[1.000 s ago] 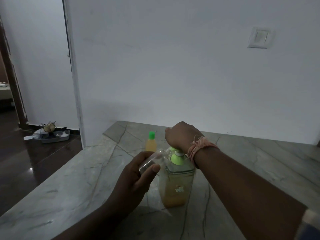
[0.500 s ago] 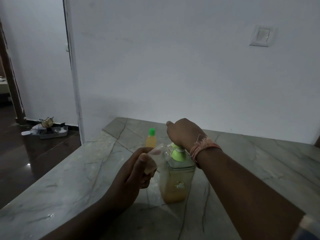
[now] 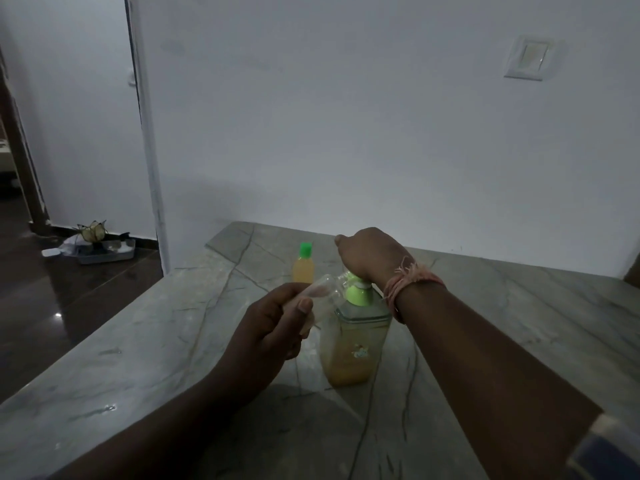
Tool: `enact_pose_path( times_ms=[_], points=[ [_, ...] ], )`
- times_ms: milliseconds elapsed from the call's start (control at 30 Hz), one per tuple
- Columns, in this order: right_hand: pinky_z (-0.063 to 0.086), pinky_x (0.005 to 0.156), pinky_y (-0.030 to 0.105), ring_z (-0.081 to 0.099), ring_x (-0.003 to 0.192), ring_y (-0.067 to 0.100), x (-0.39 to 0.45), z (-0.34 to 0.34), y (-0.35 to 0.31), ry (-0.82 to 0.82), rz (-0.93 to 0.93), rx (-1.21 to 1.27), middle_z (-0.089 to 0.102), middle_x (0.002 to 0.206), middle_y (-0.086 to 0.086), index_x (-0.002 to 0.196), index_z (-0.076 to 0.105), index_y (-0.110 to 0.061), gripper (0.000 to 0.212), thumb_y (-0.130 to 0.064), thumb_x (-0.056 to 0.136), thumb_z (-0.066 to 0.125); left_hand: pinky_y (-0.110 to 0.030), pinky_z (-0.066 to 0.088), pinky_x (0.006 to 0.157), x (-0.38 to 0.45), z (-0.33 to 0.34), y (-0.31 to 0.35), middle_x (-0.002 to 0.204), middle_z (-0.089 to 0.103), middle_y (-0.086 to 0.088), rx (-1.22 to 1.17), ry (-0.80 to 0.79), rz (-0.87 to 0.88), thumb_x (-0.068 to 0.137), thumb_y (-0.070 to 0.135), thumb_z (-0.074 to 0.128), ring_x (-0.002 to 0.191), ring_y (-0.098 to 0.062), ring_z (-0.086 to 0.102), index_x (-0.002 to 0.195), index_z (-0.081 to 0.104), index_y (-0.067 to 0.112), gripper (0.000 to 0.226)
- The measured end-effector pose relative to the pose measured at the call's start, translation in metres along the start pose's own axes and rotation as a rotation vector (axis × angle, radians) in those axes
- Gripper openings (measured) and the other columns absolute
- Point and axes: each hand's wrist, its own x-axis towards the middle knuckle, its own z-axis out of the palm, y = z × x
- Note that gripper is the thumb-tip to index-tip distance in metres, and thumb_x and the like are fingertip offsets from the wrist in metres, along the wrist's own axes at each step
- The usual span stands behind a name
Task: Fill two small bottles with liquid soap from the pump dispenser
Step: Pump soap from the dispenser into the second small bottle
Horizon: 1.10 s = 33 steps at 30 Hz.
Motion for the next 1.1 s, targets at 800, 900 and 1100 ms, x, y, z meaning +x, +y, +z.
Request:
enact_pose_path(
  times_ms=[800,900,1100],
  points=[
    [0.047,0.077,0.033,0.059,0.086,0.029,0.010,0.003,0.001,0.085,0.008,0.025,0.056,0.081,0.006,0.067,0.048,-0.016,0.040,-0.046,0.094,0.045,-0.025,0.035,0.046,0.000,0.003,0.002,0.068,0.054,-0.002,-0.061,0.005,-0.020,0.095,0.052,0.045,0.051,-0.011,0.044,0.118,0.066,0.022,0.044],
    [0.043,0.074,0.032,0.053,0.077,0.024,0.012,0.005,0.002,0.016,0.013,-0.036,0.049,0.072,0.002,0.081,0.060,-0.012,0.038,-0.043,0.094,0.044,-0.025,0.035,0.046,-0.001,0.003,0.001,0.068,0.054,-0.004,-0.071,0.006,-0.036,0.094,0.053,0.045,0.051,-0.011,0.044,0.117,0.066,0.021,0.045],
    [0.044,0.075,0.031,0.055,0.083,0.026,0.009,-0.005,-0.003,0.066,-0.019,-0.070,0.051,0.079,0.005,0.069,0.046,-0.014,0.040,-0.045,0.094,0.049,-0.024,0.035,0.046,-0.001,0.003,0.003,0.068,0.054,-0.002,-0.045,0.003,-0.032,0.095,0.053,0.043,0.052,-0.013,0.045,0.116,0.066,0.021,0.045]
  ],
)
